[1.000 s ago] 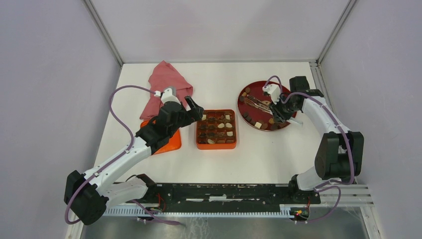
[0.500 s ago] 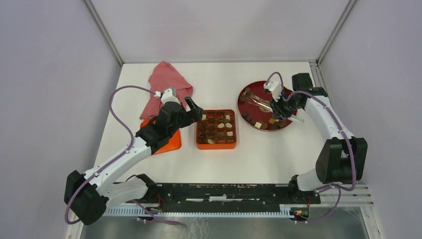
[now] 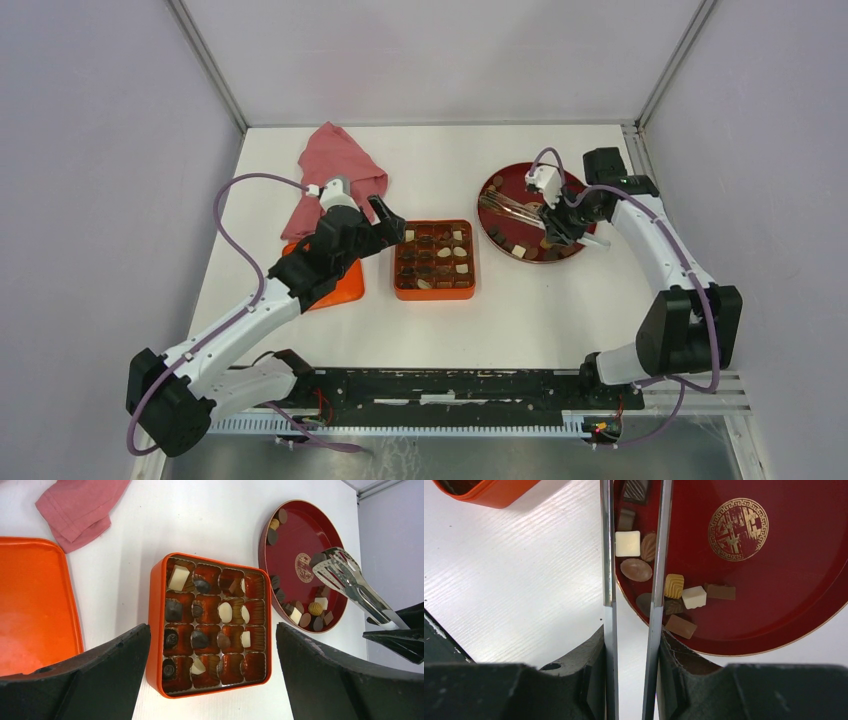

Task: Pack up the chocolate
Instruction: Pick up the fake chocolate from the plate.

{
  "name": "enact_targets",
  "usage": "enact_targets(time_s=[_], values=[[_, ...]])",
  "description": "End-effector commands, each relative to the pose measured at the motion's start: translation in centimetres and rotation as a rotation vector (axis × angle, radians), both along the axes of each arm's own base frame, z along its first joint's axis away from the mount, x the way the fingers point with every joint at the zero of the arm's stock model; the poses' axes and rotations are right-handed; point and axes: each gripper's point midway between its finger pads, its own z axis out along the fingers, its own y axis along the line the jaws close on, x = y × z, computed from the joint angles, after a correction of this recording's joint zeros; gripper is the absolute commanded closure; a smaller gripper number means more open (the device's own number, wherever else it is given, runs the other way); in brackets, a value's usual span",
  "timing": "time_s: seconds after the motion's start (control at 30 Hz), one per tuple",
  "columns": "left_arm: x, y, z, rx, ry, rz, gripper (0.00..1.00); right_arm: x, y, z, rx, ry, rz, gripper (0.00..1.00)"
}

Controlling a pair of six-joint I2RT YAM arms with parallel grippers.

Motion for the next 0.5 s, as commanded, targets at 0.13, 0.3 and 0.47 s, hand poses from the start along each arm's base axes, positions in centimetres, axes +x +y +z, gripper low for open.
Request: enact_targets(time_s=[0.13, 0.3, 0.47], values=[[0.6, 0.0, 1.4, -0.02, -0.031, 0.029, 0.0, -0.6, 2.6, 3.5, 0.033, -0.105, 0.118, 1.0], [0.7, -0.1, 1.3, -0.021, -0.029, 0.026, 0.0, -1.6, 3.3, 3.5, 0.022, -0.103, 0.164, 1.0], [0.7, -0.1, 1.3, -0.022, -0.028, 0.026, 0.0, -2.5, 3.5, 3.2, 0.013, -0.093, 0.197, 1.0]])
